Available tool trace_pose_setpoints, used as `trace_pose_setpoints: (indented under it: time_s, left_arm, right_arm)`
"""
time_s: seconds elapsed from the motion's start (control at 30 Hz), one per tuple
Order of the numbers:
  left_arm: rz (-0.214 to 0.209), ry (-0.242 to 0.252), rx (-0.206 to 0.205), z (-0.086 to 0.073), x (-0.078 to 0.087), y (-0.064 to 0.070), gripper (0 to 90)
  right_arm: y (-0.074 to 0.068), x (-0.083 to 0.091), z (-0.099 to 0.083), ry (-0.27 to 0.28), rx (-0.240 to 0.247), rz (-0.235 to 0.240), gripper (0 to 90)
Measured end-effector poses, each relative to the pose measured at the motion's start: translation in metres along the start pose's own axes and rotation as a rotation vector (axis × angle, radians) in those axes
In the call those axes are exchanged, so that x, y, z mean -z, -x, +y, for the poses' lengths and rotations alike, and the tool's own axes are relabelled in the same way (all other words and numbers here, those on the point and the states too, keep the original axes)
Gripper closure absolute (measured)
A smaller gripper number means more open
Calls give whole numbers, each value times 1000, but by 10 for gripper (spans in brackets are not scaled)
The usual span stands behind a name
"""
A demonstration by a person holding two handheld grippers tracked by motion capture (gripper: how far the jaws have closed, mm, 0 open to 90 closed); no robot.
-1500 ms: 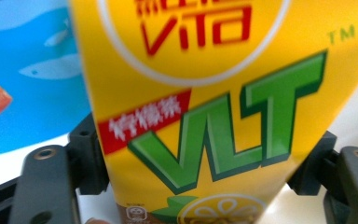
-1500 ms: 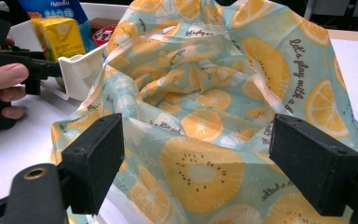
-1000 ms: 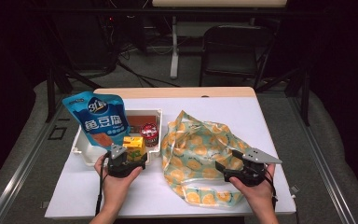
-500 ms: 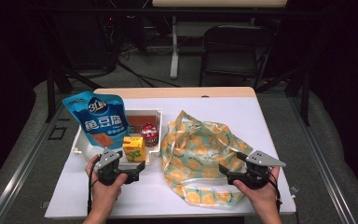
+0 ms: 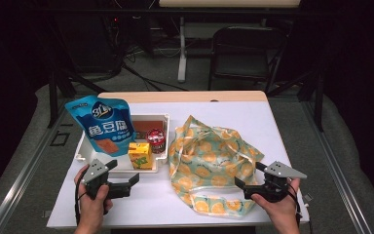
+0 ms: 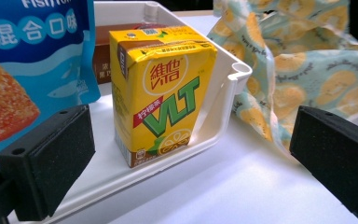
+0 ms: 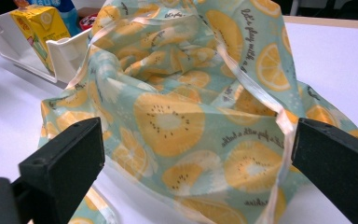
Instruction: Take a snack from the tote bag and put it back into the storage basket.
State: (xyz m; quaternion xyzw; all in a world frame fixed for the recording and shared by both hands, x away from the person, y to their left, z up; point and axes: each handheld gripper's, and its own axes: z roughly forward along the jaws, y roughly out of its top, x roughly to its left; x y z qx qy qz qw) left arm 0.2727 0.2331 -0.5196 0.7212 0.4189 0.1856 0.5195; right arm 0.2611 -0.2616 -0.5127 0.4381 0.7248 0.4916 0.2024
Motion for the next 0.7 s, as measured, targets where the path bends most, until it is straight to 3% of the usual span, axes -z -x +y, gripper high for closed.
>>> trace_pose_setpoints:
  time_s: [0.2,0.47,0.7]
  left_arm:
    - [-8,5,-14,-4,12,-7,1]
    - [-5,48,-26,-8,36,-18,1]
    - [8,63,-6,-11,44,-24,1]
  right_arm:
    - [5,9,-4,15,-12,-10,13]
    - [14,28,-12,29,-31,-27,0]
    - [23,38,-19,24,-44,-51,0]
